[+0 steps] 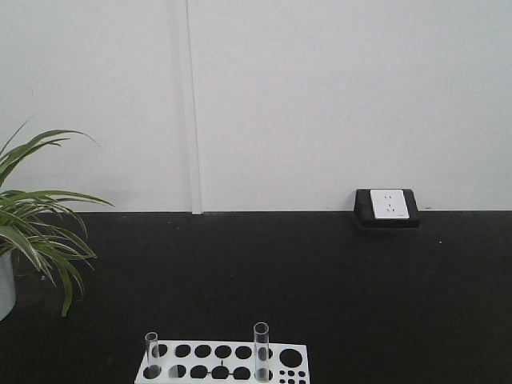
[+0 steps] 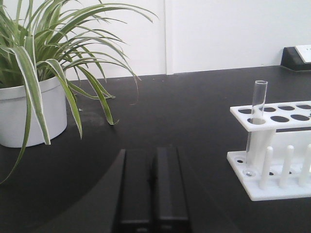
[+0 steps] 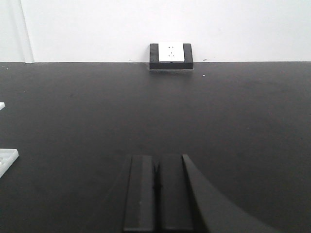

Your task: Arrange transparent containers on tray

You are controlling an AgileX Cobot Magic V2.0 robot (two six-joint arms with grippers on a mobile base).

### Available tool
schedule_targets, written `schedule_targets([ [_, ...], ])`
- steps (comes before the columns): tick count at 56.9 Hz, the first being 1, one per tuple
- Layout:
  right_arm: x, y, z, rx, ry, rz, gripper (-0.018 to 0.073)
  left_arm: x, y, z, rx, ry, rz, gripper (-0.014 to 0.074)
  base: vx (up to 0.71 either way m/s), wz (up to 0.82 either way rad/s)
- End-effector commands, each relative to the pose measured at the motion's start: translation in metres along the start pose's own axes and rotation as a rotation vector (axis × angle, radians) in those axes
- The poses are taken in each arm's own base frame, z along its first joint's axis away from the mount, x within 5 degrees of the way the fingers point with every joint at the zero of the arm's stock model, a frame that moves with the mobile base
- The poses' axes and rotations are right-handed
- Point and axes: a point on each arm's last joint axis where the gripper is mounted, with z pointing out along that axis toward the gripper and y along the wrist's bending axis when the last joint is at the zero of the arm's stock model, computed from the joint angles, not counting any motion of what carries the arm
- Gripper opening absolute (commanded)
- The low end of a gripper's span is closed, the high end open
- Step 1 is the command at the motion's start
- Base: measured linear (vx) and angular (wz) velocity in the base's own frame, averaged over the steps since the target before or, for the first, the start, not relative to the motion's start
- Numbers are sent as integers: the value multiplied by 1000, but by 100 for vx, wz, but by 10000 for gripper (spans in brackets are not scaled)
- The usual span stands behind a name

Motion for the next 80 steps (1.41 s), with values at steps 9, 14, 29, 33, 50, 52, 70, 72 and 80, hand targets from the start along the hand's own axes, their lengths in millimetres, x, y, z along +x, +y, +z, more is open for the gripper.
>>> schedule_targets([
  [9,-5,0,0,-2,-73,-14,-11,4,0,1,6,-58,-11,-7,0,-1],
  [14,-5,0,0,-2,-73,-14,-11,4,0,1,6,-58,-11,-7,0,-1],
  [29,-5,0,0,-2,-73,-14,-11,4,0,1,6,-58,-11,-6,0,-1],
  [33,-5,0,0,-2,-73,-14,-11,4,0,1,6,-58,-11,-6,0,-1],
  [50,-5,0,0,-2,-73,-14,-11,4,0,1,6,-58,-11,-6,0,0],
  [52,-5,0,0,-2,-73,-14,-11,4,0,1,6,-58,-11,-6,0,0],
  [70,-6,1,0,-3,-89,-13,-11,4,0,1,6,-58,-8,-6,0,0],
  [72,-6,1,0,-4,-93,-14,-11,4,0,1,6,-58,-8,-6,0,0],
  [80,-13,1,-1,-12,-167,-16,-11,1,0,1,8,-83,-10,-6,0,0],
])
